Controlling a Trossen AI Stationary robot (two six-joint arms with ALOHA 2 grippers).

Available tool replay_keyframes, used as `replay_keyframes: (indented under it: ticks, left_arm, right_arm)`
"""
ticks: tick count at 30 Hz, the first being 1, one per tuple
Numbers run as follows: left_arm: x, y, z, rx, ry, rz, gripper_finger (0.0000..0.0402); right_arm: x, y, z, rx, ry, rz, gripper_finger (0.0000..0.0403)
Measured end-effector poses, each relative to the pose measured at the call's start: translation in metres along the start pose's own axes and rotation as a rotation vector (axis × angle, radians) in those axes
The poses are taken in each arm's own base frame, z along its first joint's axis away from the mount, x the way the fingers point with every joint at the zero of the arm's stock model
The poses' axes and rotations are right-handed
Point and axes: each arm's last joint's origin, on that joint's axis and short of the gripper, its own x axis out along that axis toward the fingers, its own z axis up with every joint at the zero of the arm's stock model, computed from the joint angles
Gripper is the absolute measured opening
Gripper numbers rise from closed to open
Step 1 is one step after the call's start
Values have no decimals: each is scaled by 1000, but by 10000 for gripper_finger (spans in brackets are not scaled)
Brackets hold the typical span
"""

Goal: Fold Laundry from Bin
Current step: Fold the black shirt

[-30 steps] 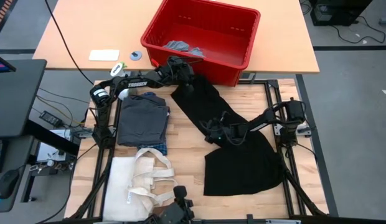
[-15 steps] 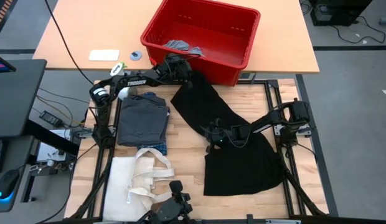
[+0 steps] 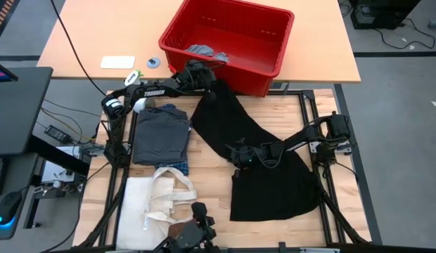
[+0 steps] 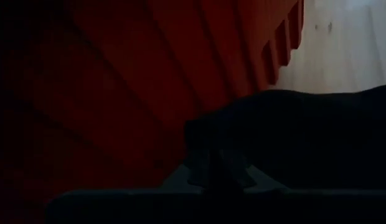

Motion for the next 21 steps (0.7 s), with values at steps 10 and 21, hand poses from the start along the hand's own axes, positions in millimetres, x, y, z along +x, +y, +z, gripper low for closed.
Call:
replay_keyframes:
  ticks: [10,21]
  left_arm:
    - [4,-2,-4,-15,8,-7,19]
    - [3,-1,-9,-15,111,52,167]
  right_arm:
    - [-13,-1,13,9,-60,-51,91]
    - [-69,-11,30,154,-33,-194,175]
